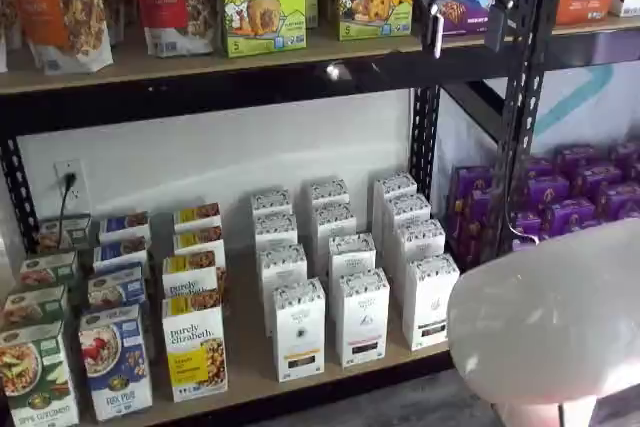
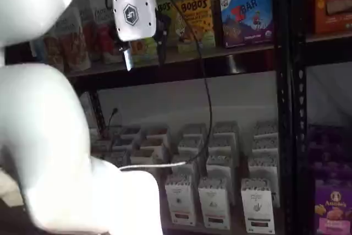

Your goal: Pick up the white box with a green strip in the middle, on the bottom shelf, the sixth box from the left

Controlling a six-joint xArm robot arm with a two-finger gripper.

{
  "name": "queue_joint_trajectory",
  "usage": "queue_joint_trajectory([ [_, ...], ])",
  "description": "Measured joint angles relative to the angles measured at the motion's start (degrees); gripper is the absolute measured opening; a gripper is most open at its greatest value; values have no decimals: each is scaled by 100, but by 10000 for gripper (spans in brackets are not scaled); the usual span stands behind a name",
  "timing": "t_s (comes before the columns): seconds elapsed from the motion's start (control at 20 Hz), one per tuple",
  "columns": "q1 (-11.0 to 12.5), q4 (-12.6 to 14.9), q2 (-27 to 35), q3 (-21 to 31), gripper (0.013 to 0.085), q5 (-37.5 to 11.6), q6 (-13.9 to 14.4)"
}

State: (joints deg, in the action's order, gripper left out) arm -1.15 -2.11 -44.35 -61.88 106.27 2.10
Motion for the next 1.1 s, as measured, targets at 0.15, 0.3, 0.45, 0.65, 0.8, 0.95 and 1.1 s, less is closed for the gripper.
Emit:
queue_joint_trajectory([
  [0.15, 94, -135, -63, 63, 850, -114, -57],
  [0.3, 50, -100, -61, 103, 850, -167, -29],
  [0.45, -110, 158, -106, 257, 850, -338, 62],
  [0.65, -14, 119, -146, 596, 850, -619, -14],
  [0.8, 4, 148, -192, 910, 850, -911, -38],
  [0.95, -28, 322, -177, 1373, 850, -1346, -16],
  [1.1, 65, 341, -176, 1843, 850, -1902, -88],
])
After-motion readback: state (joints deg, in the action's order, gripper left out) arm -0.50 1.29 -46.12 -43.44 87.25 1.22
